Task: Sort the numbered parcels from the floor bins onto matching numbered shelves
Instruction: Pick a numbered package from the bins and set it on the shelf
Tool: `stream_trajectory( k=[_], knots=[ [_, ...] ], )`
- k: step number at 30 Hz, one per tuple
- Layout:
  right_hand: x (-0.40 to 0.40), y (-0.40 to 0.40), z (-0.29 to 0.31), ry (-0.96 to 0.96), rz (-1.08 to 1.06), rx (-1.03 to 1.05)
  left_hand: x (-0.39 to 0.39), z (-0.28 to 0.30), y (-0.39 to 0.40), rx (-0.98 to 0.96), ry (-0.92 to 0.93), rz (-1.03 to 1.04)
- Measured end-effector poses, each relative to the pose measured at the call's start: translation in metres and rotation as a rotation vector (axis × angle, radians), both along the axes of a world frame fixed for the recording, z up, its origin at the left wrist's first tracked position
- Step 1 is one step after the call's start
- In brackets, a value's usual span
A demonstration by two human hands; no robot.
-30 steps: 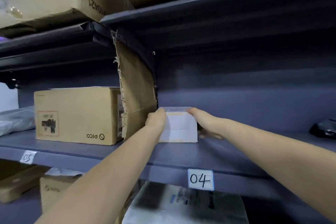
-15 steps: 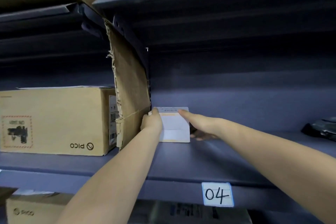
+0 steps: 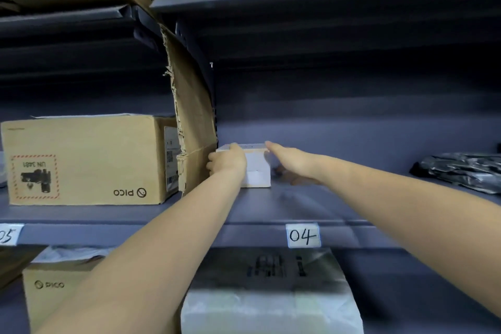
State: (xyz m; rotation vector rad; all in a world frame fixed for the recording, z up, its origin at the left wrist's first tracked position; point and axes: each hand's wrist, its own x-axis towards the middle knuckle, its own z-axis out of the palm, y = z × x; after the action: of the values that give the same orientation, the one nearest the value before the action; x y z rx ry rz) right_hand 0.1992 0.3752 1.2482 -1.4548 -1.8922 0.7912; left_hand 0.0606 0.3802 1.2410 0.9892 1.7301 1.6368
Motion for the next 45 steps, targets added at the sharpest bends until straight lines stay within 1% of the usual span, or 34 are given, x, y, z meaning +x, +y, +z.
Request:
stream_trajectory(
  k=[3,5,7,10,12,14,17,20,22,24,30,34,37,42,45],
  knots=[
    [0.009,-0.021,0.010,-0.016,-0.088,0.158,0.013,0.009,-0.031,0.072,0.284,-0.031],
    [0.020,-0.037,0.013,-0.032,-0.120,0.263,0.024,0.015,-0.050,0.154,0.461,-0.110],
    [0.035,-0.060,0.015,-0.028,-0.153,0.366,0.035,0.018,-0.069,0.231,0.594,-0.186],
    [0.063,-0.103,0.012,-0.053,-0.207,0.488,0.058,0.016,-0.094,0.362,0.653,-0.292],
    [0.085,-0.131,0.004,-0.125,-0.235,0.534,0.080,0.008,-0.110,0.421,0.687,-0.355],
    [0.112,-0.158,-0.006,-0.247,-0.271,0.586,0.106,-0.003,-0.124,0.470,0.744,-0.440],
    [0.155,-0.194,-0.019,-0.395,-0.332,0.597,0.147,-0.018,-0.146,0.519,0.792,-0.591],
    [0.198,-0.228,-0.032,-0.493,-0.404,0.600,0.190,-0.032,-0.169,0.533,0.931,-0.641],
    [0.230,-0.250,-0.041,-0.564,-0.467,0.589,0.221,-0.040,-0.184,0.538,1.012,-0.670],
    [0.262,-0.274,-0.052,-0.621,-0.526,0.542,0.253,-0.048,-0.198,0.544,1.050,-0.717],
    [0.367,-0.365,-0.084,-0.768,-0.691,0.364,0.367,-0.079,-0.250,0.573,1.063,-0.953],
    [0.434,-0.425,-0.107,-0.833,-0.783,0.256,0.446,-0.106,-0.294,0.639,1.141,-1.128],
    [0.477,-0.465,-0.128,-0.900,-0.834,0.144,0.504,-0.129,-0.324,0.718,1.199,-1.209],
    [0.540,-0.520,-0.167,-0.939,-0.923,0.030,0.591,-0.169,-0.367,0.825,1.284,-1.321],
    [0.577,-0.541,-0.187,-0.940,-0.981,-0.030,0.641,-0.191,-0.383,0.866,1.289,-1.385]
  ],
)
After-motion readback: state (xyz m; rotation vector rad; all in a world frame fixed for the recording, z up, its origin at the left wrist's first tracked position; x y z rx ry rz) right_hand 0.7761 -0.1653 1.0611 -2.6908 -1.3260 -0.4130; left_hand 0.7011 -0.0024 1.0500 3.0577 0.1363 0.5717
